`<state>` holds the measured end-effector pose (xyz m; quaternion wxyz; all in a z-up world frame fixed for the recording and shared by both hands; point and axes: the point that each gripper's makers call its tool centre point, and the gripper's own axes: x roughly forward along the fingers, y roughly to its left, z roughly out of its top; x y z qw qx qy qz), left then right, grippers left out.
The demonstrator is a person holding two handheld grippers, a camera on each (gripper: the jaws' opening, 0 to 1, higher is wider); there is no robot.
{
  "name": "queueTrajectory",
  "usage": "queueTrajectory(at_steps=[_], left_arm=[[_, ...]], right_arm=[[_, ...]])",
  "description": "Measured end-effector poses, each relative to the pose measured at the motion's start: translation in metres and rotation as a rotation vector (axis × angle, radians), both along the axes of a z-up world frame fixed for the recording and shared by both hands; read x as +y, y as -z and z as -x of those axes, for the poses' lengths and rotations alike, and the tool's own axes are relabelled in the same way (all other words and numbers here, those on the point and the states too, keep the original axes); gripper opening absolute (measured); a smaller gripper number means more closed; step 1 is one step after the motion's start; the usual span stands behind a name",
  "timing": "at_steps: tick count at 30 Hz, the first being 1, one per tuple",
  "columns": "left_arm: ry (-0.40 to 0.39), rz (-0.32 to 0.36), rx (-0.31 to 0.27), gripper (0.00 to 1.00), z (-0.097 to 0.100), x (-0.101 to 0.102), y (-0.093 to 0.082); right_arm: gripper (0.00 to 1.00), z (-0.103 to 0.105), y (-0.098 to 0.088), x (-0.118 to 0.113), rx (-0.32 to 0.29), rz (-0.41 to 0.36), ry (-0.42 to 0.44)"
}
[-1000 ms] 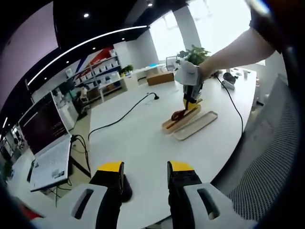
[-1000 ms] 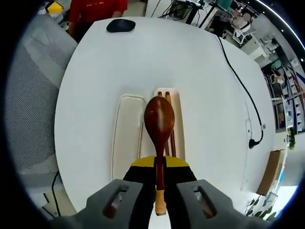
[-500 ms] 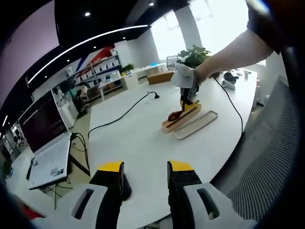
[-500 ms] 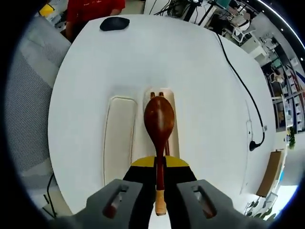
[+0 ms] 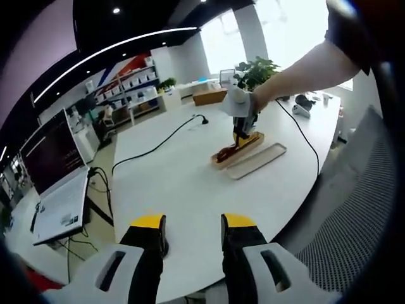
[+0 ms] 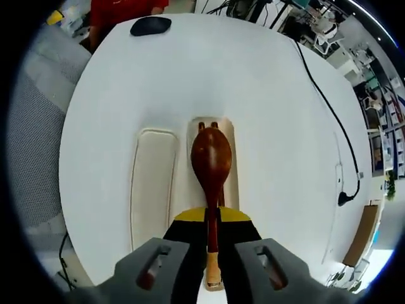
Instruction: Arrange the utensils inside the cutlery case until each visible utensil rests in its matching compartment.
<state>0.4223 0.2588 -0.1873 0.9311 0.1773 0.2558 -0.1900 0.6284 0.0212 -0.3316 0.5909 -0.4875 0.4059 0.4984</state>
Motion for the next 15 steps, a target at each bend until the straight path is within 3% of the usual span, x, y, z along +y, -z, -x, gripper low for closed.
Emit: queueTrajectory(at_steps=[5, 9, 15], left_arm=[[0.006, -0.014, 0.011, 0.35, 0.0008, -0.0015, 0.0017], [-0.012, 0.003, -0.029, 0.34, -0.0017, 0.002, -0.0069], [-0.005, -0.009, -0.003, 0.34, -0.0007, 0.0074, 0.0031]], right_arm=[[0.01, -0.0039, 0.0014, -0.0007, 0.009, -0.009, 0.01], [0.01, -0.0029, 0.0033, -0.0022, 0.017, -0.005, 0.014], [0.01, 0.0004, 0.0072, -0.0034, 0.036, 0.004, 0.009]])
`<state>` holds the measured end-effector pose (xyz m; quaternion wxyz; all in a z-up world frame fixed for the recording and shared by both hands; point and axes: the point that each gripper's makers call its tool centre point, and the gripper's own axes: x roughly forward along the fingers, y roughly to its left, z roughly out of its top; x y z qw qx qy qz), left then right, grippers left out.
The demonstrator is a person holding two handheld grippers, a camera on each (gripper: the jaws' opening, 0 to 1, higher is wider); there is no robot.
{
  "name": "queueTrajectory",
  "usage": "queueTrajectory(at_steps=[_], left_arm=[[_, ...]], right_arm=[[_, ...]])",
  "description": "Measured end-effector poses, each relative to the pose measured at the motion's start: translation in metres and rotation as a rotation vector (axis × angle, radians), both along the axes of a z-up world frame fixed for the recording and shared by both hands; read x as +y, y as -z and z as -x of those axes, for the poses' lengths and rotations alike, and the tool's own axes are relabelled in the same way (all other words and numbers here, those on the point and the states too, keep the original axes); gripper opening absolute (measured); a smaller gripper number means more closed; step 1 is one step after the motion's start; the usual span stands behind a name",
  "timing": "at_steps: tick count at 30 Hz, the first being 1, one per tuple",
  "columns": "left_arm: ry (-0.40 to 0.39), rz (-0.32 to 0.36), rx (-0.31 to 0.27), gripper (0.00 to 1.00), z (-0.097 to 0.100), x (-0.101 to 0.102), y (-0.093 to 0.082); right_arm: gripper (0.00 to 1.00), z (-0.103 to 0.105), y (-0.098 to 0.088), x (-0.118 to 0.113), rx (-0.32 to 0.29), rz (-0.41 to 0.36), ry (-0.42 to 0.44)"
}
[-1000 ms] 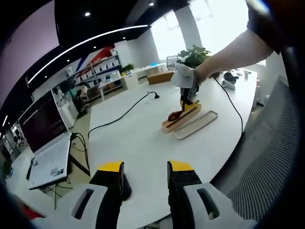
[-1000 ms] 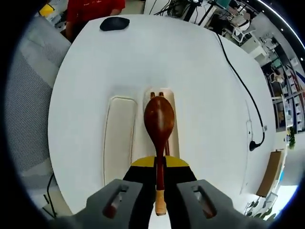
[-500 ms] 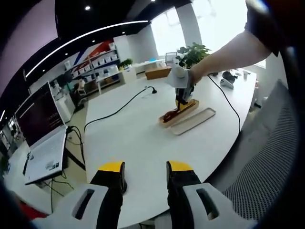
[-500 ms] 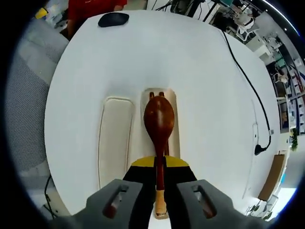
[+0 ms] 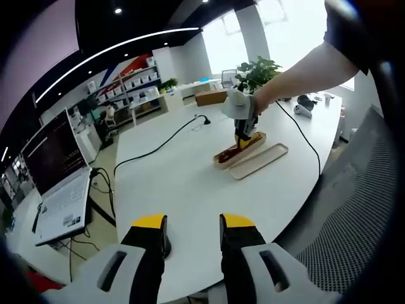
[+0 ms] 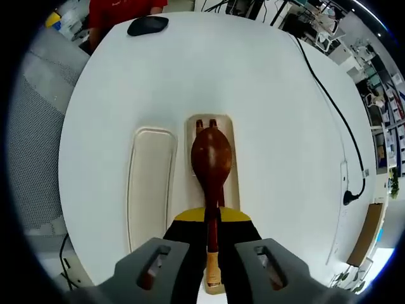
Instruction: Arrange the utensils inside the cutlery case until each visible utensil rests in its matching compartment.
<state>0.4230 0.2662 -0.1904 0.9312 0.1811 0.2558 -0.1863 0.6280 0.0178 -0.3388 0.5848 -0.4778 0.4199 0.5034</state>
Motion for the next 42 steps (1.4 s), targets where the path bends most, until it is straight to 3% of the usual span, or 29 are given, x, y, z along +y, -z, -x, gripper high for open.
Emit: queueTrajectory(at_steps=[19, 29, 42], left_arm=[[-0.01, -0.004, 0.009, 0.34, -0.001, 0.012, 0.009], [-0.002, -0.002, 0.016, 0.34, -0.001, 0.001, 0.007], [0.002, -0.007, 0.009, 0.34, -0.002, -0.005, 0.001]], right_arm=[[0.01, 0.001, 0.007, -0.002, 0.015, 0.011, 0.038], [0.02, 0.004, 0.007, -0.006, 0.037, 0.012, 0.071], [0.05, -0.002, -0.01, -0.011, -0.008, -0.026, 0.086]])
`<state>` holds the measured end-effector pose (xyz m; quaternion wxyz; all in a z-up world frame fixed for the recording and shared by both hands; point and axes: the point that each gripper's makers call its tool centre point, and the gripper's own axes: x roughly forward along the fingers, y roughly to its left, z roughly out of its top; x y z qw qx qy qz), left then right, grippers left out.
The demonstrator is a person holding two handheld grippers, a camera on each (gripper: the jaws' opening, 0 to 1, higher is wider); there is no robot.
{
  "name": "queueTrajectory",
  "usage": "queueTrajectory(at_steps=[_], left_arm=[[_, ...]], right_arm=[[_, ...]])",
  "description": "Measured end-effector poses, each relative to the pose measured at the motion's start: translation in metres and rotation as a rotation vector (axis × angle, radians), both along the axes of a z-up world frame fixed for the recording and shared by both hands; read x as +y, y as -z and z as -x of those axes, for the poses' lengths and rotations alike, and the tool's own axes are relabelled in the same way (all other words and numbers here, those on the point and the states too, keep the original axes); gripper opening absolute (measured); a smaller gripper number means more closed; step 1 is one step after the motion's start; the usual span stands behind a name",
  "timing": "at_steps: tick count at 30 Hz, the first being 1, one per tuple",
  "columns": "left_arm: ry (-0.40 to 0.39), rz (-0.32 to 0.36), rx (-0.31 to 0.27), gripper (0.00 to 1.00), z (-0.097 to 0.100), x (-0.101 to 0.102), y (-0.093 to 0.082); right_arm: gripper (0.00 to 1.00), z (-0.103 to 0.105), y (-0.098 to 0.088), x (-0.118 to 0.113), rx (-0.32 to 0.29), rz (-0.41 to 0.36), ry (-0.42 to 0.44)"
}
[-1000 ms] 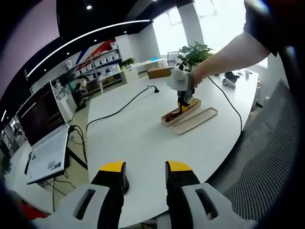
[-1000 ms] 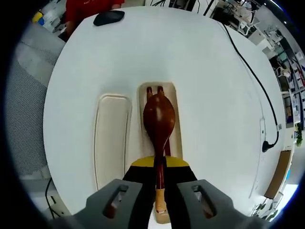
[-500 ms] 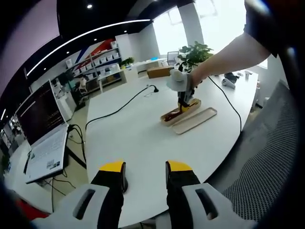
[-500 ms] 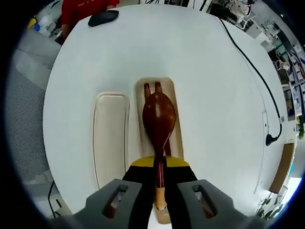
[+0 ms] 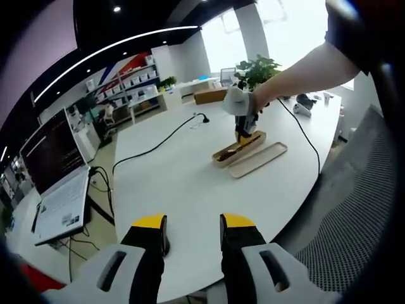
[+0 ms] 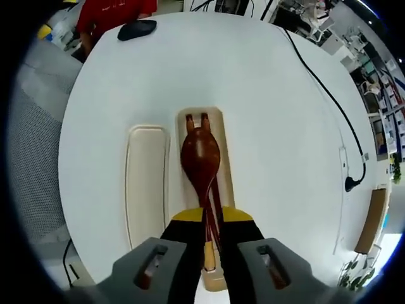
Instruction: Arrange the utensils inside the cutlery case until each visible utensil rests in its matching compartment.
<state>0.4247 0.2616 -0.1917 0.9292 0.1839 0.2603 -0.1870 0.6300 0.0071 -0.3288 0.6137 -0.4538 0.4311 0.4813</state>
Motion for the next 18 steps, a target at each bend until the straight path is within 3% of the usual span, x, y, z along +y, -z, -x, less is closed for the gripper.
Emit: queueTrajectory(at_steps=[18], left_arm=[[0.026, -0.016, 0.002, 0.35, 0.001, -0.009, -0.003]], right_arm=[[0.21, 0.0, -0.031, -0.035, -0.1, -0.045, 0.073]])
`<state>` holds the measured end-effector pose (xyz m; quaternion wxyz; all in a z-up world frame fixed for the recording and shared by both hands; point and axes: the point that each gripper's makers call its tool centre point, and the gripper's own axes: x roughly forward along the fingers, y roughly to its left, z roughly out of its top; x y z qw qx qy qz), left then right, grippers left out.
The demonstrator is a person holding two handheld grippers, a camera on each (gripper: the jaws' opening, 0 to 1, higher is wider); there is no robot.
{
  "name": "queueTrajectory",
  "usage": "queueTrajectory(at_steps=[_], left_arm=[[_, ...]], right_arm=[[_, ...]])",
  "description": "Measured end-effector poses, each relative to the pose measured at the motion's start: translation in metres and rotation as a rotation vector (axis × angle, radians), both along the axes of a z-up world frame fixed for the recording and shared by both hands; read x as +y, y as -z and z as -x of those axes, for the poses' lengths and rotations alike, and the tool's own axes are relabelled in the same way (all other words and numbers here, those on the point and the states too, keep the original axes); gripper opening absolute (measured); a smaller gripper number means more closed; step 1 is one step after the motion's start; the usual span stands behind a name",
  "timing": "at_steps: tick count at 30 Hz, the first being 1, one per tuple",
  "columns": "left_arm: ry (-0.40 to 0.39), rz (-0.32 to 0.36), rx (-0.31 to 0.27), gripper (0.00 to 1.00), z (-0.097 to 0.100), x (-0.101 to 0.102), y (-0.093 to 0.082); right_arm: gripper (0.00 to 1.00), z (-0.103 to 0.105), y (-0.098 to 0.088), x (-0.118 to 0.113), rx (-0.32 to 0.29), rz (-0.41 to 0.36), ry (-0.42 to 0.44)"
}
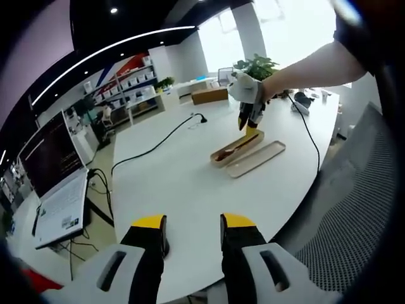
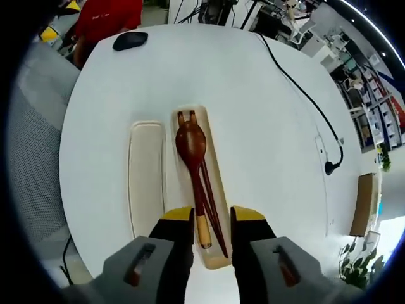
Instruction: Arrange the utensils inside the cutlery case until each visible utensil rests in its matching compartment.
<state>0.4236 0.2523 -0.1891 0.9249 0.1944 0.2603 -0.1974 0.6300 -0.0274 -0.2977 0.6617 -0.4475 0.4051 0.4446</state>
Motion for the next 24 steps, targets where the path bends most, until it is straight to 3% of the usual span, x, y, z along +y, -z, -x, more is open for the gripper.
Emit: queueTrajectory(at_steps=[9, 20, 23, 24], left_arm=[[0.009, -0.005, -0.009, 0.35, 0.0, 0.001, -0.001], [0.028, -0.02, -0.015, 0.35, 0.001, -0.002, -0.002], [0.031, -0.02, -0.021, 0.37, 0.001, -0.002, -0.003], [0.043, 0.002, -0.05, 0.39, 0.0, -0.006, -0.009]], right_arm=[[0.27, 0.002, -0.022, -0.022, -0.049, -0.036, 0.057], [0.32, 0.026, -0.035, -0.057, -0.086, -0.045, 0.105], [0.33, 0.032, -0.038, -0.061, -0.083, -0.079, 0.136], [0.34, 0.035, -0.04, -0.059, -0.072, -0.115, 0.159]])
